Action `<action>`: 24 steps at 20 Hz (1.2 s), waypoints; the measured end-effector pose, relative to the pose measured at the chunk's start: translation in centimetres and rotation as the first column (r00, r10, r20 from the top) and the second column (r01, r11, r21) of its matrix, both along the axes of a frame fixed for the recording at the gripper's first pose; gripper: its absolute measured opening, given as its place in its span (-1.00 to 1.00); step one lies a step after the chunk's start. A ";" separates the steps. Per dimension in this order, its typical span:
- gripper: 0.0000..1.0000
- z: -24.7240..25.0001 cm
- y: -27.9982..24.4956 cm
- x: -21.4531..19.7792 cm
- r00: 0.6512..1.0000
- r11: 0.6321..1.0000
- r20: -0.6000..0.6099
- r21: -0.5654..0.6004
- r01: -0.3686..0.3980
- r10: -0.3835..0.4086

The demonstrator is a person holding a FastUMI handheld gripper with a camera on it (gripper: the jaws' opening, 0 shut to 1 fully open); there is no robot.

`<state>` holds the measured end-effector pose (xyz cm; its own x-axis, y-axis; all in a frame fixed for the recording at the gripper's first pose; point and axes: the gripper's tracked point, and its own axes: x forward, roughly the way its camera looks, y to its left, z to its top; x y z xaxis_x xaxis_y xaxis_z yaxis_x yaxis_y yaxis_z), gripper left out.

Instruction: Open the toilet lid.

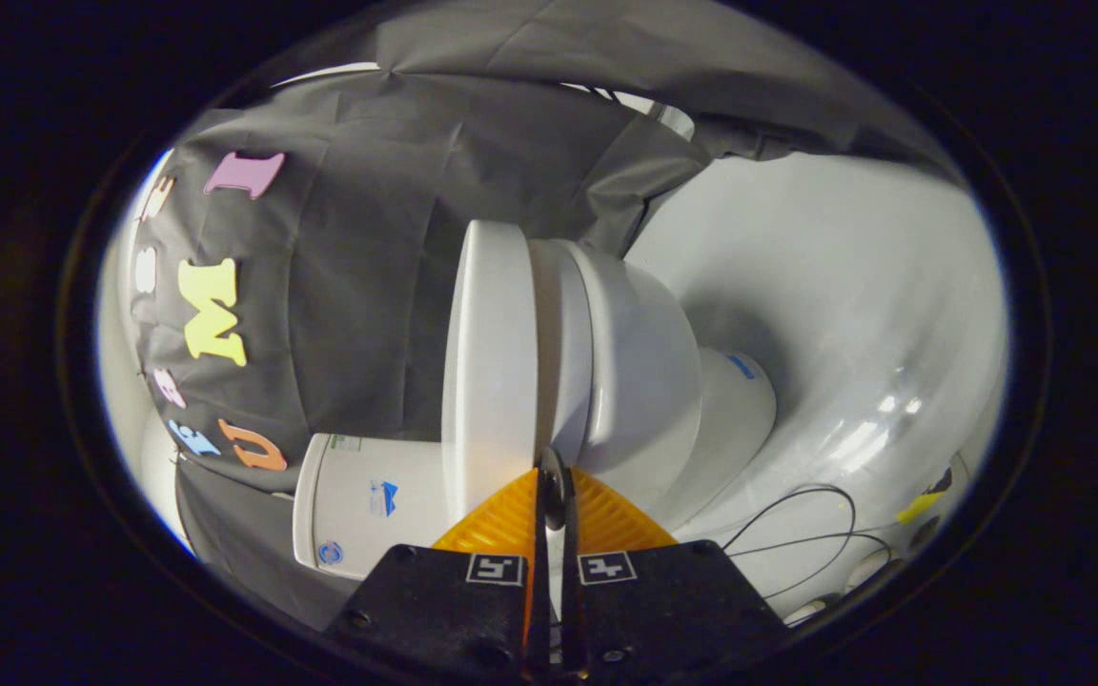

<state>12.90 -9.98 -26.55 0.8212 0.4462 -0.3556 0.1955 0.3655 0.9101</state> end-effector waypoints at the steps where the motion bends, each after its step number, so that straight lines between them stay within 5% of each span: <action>1: -0.84 -0.1 0.0 0.0 1.000 1.000 0.000 -0.009 0.001 -0.001; 24: -0.92 5.3 1.8 -0.3 0.997 0.994 0.079 -0.113 0.009 0.000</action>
